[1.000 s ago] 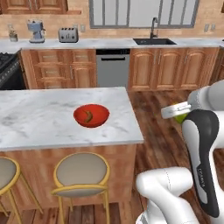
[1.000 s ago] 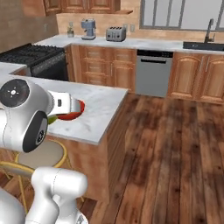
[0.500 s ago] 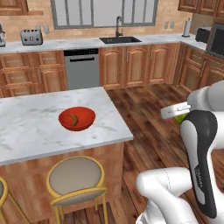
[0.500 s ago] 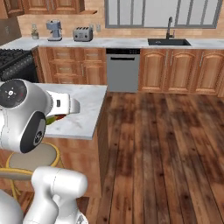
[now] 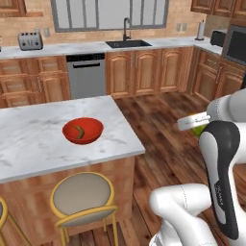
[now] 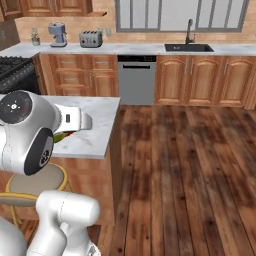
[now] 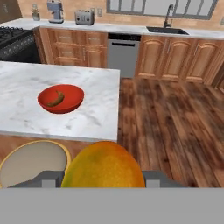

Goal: Retrieve the banana and mango from the fridge and place them into the bowl on the dining table.

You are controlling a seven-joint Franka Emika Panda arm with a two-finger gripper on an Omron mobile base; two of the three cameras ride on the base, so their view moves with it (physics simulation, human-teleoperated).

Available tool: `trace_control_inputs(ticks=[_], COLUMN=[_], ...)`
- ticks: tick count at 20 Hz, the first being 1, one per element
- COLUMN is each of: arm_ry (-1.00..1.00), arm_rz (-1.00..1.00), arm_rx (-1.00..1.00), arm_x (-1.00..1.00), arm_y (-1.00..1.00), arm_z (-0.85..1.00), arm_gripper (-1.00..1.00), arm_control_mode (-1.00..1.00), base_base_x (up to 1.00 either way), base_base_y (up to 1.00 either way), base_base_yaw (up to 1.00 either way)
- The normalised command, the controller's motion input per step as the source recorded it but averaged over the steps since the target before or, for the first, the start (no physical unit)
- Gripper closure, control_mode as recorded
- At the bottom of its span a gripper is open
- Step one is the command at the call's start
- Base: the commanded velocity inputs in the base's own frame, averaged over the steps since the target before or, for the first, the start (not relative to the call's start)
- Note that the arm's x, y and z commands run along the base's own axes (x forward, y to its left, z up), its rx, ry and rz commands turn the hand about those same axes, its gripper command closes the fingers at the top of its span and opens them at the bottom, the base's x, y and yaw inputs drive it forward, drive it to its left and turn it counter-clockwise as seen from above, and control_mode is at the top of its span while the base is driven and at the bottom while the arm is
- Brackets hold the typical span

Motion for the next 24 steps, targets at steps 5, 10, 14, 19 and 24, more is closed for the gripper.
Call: trace_control_inputs(ticks=[5,10,14,19,24], arm_ry=[0.04,0.22,0.13,0.22,0.29], arm_rz=[0.00,0.04,0.14,0.15,0.09], arm_rx=[-0.02,-0.10,-0.03,-0.01,0.12], arm_x=[0.20,0.97,0.87,0.63,0.74], arm_y=[0.20,1.00,1.00,0.80,0.43], arm_z=[0.00,-0.04,-0.14,-0.01,-0.13], arm_gripper=[1.00,1.00,1.00,1.00,1.00], arm_control_mode=[-1.00,-1.00,-1.00,-1.00,-1.00], base_base_x=[0.77,0.00,0.00,0.00,0.00], base_base_y=[0.80,0.00,0.00,0.00,0.00], base_base_yaw=[-0.01,0.00,0.00,0.00,0.00])
